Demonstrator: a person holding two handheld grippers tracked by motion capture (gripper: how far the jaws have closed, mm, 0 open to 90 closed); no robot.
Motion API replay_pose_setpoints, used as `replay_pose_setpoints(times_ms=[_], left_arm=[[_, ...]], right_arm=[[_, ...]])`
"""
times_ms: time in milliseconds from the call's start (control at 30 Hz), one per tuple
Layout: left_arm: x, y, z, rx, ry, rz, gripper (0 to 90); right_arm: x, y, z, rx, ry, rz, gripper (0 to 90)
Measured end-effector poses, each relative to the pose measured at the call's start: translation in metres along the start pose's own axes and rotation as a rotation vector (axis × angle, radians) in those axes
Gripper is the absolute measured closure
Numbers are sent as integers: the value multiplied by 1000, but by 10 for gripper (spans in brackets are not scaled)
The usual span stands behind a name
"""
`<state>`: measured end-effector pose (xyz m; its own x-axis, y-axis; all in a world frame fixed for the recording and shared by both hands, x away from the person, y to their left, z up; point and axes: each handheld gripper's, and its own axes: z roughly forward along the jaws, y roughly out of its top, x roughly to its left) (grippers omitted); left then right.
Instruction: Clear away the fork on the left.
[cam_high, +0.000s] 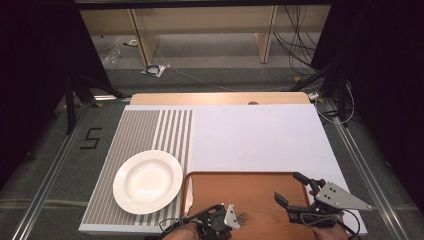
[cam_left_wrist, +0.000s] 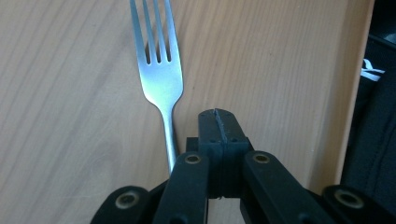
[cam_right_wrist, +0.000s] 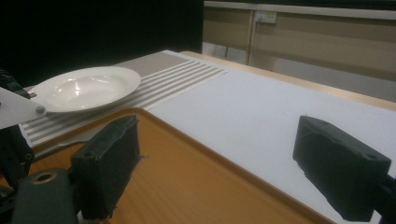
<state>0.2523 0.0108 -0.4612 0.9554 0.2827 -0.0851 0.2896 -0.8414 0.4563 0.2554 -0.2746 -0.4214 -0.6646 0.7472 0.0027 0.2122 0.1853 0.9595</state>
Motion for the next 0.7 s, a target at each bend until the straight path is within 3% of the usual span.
replay_pose_setpoints(times_ms=[233, 300, 700], left_arm=[[5, -2, 3, -17, -6, 15, 892], [7, -2, 3, -17, 17, 17, 892], [21, -7, -1, -22, 42, -15, 892]], right_arm=[[1, -1, 2, -17, 10, 3, 155], [1, -1, 2, -19, 11, 4, 155], [0, 0, 2, -18, 10, 2, 155]])
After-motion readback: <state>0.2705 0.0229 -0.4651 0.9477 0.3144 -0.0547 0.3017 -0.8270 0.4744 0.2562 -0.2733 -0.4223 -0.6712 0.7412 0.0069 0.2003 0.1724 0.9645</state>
